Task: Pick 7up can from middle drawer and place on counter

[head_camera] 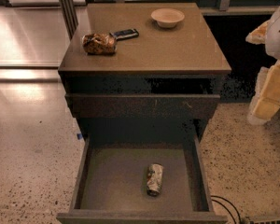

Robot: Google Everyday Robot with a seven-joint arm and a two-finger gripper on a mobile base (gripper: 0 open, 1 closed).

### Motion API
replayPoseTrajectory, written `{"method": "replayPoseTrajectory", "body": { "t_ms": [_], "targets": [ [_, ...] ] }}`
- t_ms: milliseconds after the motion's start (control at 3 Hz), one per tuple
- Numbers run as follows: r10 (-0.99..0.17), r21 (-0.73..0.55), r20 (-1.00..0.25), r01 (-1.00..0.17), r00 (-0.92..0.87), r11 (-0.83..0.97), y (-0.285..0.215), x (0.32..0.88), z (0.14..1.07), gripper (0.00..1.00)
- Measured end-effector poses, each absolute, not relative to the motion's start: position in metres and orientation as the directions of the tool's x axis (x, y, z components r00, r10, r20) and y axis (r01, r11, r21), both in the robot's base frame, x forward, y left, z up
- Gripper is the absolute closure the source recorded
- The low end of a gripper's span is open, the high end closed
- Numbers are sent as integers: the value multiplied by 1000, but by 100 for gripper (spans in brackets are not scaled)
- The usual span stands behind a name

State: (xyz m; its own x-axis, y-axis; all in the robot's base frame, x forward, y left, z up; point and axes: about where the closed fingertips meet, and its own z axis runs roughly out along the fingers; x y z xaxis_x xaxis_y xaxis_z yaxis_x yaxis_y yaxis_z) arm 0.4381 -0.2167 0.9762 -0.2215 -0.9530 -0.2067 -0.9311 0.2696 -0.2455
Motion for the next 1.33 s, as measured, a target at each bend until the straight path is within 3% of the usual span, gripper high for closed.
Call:
{"method": "replayPoseTrajectory", "body": {
  "t_ms": [667, 1333],
  "targets": [
    [-955, -244, -214, -935, -206, 257, -214, 438, 969, 0],
    [-948, -171, -318, -983, -4, 62, -188, 441, 882, 0]
  ]
}}
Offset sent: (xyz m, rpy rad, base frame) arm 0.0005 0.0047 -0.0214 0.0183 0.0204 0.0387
